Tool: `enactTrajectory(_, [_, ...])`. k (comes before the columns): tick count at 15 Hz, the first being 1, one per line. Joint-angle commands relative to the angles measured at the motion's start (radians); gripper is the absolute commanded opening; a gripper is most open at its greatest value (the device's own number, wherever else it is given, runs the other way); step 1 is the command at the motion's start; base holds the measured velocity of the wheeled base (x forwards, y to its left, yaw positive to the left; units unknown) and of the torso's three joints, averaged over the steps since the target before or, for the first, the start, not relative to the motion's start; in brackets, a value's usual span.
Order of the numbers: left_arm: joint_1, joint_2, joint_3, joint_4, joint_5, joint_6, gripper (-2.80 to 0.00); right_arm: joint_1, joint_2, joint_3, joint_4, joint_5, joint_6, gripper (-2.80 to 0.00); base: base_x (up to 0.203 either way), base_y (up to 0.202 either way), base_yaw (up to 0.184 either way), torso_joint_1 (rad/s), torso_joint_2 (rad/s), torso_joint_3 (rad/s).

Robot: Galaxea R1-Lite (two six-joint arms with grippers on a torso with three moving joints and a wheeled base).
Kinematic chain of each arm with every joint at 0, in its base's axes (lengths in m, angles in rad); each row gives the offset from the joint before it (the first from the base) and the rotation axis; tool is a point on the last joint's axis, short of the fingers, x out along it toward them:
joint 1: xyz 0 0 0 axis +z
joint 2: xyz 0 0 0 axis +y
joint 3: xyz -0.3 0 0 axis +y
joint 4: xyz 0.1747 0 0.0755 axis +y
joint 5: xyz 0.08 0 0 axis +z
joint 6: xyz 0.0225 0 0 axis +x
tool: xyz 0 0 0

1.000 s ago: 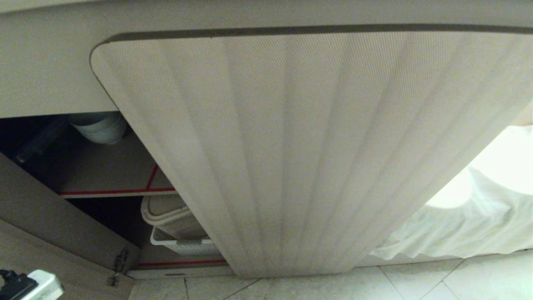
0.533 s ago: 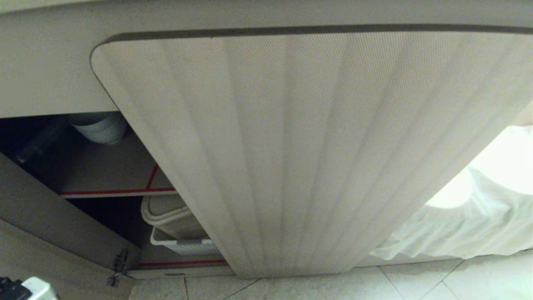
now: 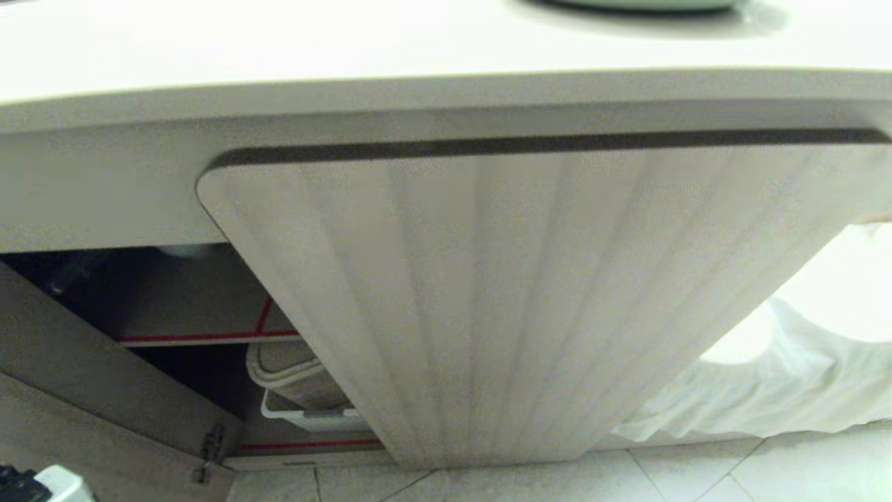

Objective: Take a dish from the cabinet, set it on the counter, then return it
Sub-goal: Place it on the table

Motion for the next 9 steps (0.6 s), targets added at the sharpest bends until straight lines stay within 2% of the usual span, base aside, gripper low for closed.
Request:
enactTrajectory(1, [0.000,0.001,-0.001,0.003,-0.001,-0.001,-2.80,0.000,0.000,0.000,0.001,0.000,-0.001,-2.80,0.000,0.000,0.000,0.180,-0.57,-0.292])
enactTrajectory(9, [0.001,0.005,-0.002,0.000,-0.002,-0.001,-2.80,0.000,0.000,0.000,0.001,0.000,-0.001,-2.80,0.000,0.000,0.000,0.181,-0.48,-0.279])
